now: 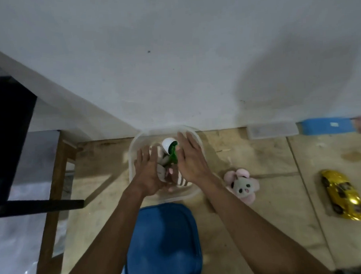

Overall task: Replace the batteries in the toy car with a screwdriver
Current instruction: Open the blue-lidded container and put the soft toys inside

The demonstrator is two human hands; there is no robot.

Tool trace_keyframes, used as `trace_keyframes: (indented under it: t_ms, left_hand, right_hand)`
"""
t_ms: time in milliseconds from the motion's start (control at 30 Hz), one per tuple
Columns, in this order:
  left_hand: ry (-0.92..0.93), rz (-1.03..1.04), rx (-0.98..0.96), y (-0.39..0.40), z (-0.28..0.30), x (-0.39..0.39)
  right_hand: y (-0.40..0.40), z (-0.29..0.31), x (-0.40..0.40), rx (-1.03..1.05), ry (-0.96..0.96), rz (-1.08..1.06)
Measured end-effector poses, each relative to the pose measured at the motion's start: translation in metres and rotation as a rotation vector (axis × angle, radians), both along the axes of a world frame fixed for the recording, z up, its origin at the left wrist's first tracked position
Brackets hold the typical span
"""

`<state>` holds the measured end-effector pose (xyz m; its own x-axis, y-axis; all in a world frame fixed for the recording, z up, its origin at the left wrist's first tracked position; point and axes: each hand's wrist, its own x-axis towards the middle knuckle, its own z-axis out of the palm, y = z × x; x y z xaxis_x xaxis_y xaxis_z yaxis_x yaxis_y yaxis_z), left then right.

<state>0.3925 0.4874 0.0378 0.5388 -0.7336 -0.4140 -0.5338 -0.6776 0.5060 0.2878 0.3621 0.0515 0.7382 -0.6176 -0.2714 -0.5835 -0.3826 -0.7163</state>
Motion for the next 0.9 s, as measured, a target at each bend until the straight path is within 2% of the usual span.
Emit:
trace_keyframes:
  t_ms: [100, 200, 267, 367, 467, 533, 667, 900]
  left_hand:
    - [0.053, 0.089, -0.147, -0.002, 0.018, -0.019]
    - [-0.003, 0.209, -0.431, -0.011, 0.037, -0.061]
    - [-0.055, 0.246, -0.571, -0.021, 0.045, -0.101]
    - [-0.105, 0.181, -0.652, -0.039, 0.037, -0.165]
    - [-0.018, 0.119, -0.553, -0.049, 0.011, -0.214]
    - [-0.032, 0.109, -0.464, -0.050, -0.011, -0.229]
    - [-0.122, 0.221, -0.235, -0.057, -0.047, -0.230]
    - [-0.130, 0.341, -0.068, -0.087, -0.064, -0.235]
  right_hand:
    - [-0.015, 0.027, -0.039, -0.100, -0.239, -0.268]
    - [-0.041, 0.024, -0.095, -0.196, -0.276, -0.486]
    - [-0.055, 0.014, -0.131, -0.242, -0.212, -0.466]
    - [-0.065, -0.015, -0.172, -0.257, -0.020, -0.232]
    - [-0.064, -0.044, -0.195, -0.284, 0.104, 0.034]
    - [-0.062, -0.060, -0.207, -0.300, 0.156, 0.138]
    - [-0.067, -0.069, -0.228, -0.338, 0.134, 0.115]
    - [-0.086, -0.070, -0.235, -0.365, 0.144, 0.103]
